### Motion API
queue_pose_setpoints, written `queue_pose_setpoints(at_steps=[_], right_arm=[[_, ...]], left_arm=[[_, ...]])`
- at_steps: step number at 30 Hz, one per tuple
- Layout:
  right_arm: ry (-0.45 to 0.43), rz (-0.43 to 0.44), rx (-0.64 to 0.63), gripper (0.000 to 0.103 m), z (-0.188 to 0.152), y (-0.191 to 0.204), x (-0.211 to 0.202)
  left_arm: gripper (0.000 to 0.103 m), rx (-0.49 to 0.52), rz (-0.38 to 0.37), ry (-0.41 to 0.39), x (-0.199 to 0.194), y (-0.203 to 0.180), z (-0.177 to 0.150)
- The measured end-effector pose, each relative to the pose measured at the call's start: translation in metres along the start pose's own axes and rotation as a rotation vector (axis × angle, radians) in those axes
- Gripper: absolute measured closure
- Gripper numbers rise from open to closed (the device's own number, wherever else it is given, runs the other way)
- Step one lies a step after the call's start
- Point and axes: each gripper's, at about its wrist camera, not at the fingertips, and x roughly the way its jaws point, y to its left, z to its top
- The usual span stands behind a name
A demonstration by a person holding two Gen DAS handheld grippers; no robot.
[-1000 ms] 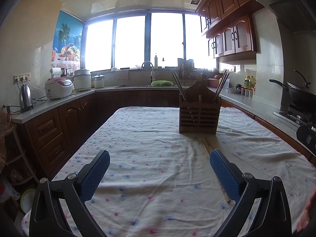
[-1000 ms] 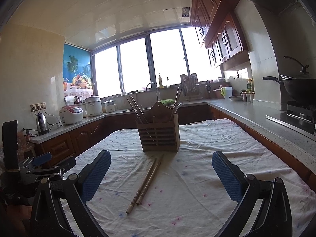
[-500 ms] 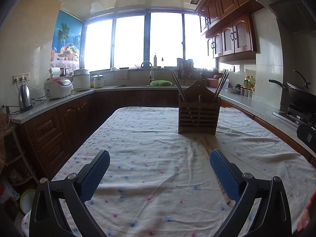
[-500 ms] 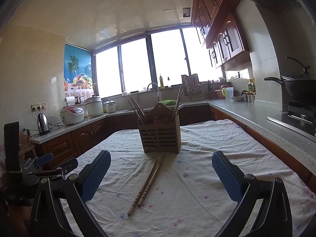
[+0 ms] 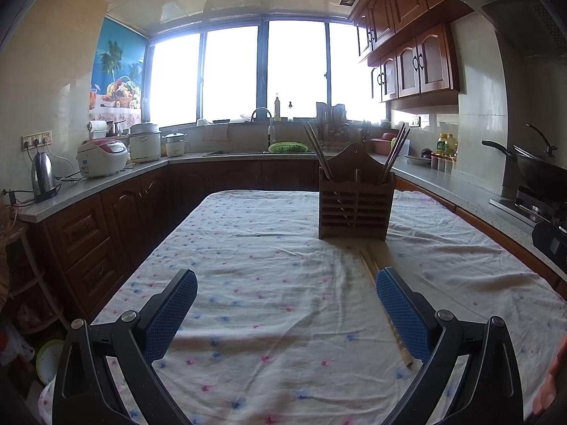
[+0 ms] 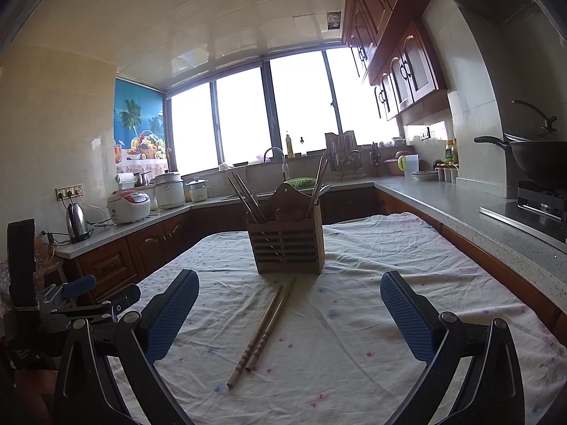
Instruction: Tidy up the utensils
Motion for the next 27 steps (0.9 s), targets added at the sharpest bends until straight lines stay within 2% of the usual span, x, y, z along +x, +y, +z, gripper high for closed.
queue_pose_setpoints(at_steps=[27], right_arm=[[0.014, -0.012, -0.001, 0.0, 0.002, -0.005, 0.011]], left_arm=[[0.001, -0.01, -0.006, 0.019, 0.008, -0.003, 0.005]])
